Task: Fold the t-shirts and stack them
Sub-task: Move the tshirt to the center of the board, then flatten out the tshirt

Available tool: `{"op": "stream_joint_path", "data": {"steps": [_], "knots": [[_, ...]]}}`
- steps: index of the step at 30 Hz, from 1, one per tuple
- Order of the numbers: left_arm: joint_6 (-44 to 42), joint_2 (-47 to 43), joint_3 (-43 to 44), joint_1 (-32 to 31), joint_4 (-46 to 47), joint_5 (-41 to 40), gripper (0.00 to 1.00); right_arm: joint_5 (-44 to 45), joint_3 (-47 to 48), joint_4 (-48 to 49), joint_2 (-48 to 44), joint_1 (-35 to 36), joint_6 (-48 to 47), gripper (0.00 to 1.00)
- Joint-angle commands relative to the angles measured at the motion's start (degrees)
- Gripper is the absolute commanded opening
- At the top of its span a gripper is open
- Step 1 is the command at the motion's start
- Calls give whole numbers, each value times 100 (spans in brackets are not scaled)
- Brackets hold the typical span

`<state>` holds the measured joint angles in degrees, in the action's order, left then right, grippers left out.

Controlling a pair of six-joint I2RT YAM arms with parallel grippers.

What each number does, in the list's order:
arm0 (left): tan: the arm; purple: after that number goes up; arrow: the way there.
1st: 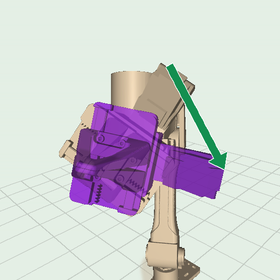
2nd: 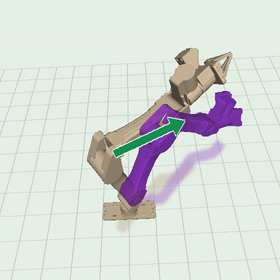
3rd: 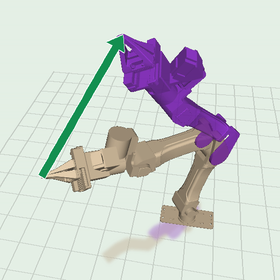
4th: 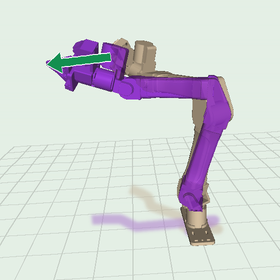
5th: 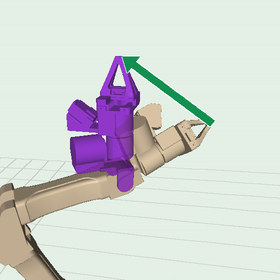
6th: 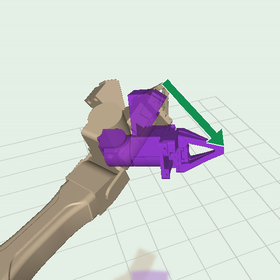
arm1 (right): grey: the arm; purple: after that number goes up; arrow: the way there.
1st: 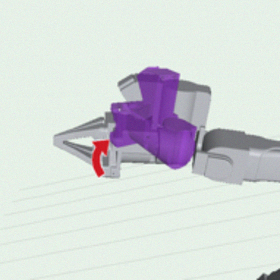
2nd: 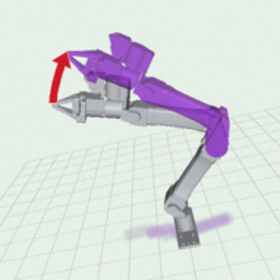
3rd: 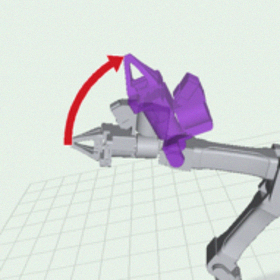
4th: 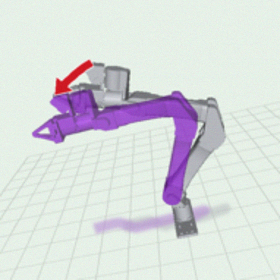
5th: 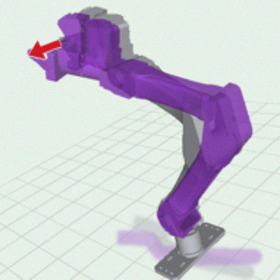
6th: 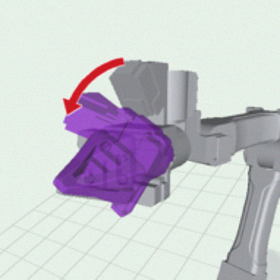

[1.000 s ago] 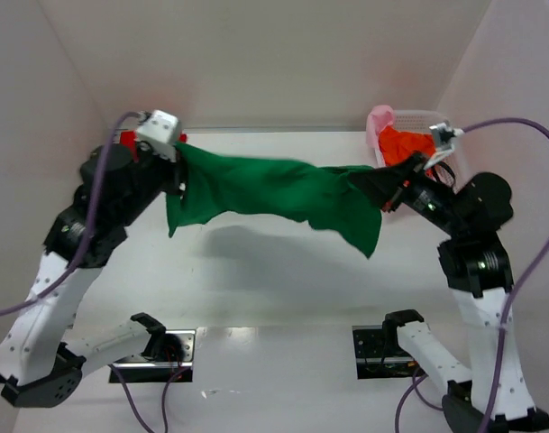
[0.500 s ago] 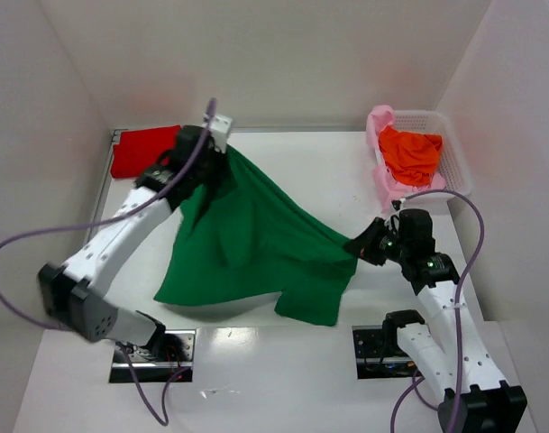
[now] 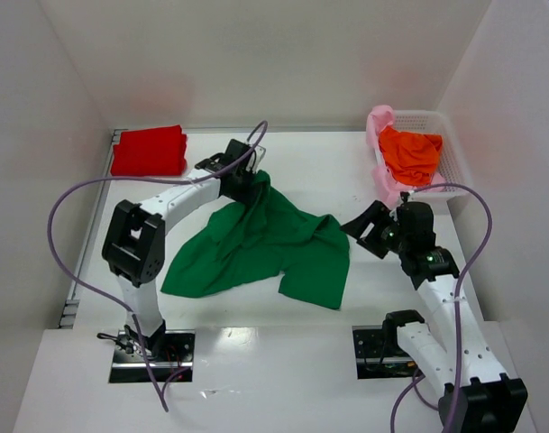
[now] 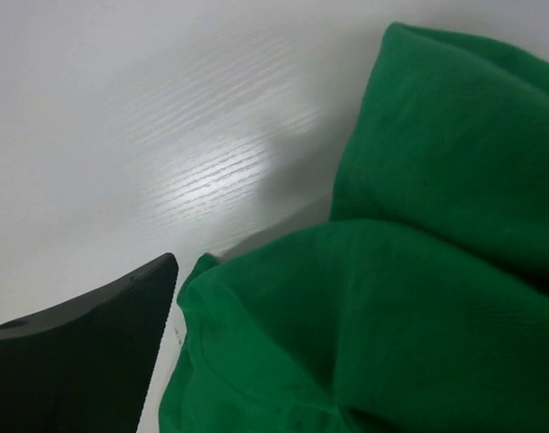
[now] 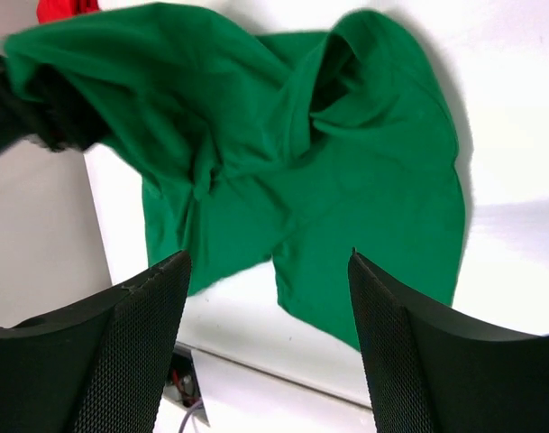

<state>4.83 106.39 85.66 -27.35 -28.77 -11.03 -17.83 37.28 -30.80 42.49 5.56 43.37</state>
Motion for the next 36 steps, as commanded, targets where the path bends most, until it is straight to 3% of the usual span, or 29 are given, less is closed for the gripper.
{"op": "stream_joint_path", "data": {"steps": [1,6,9,12,19,25,30,36], "knots": [[167,241,328,-7,96,-818,85,-29,551,711,388,-38,-268,76],[663,593,627,-7,-340,-2147,92,-47,916,1114,993,426,-321,74],[825,557,532,-7,-584,-2097,94,194,1036,1217,1217,756,-272,72],[1202,201,-76,-7,-735,-1741,97,368,1089,1410,1439,1168,-172,72],[2624,-598,-1478,305,-502,-868,99,421,1333,1718,1886,1263,-224,72],[2486,-1032,-1466,160,-517,-256,100,393,1581,1744,2185,1263,-400,72],[2925,-1957,-2395,160,-560,690,100,553,1581,1754,2185,1263,-400,72],[3365,-2977,-2991,160,-765,1185,100,500,1685,1850,2386,1263,-390,72]]}}
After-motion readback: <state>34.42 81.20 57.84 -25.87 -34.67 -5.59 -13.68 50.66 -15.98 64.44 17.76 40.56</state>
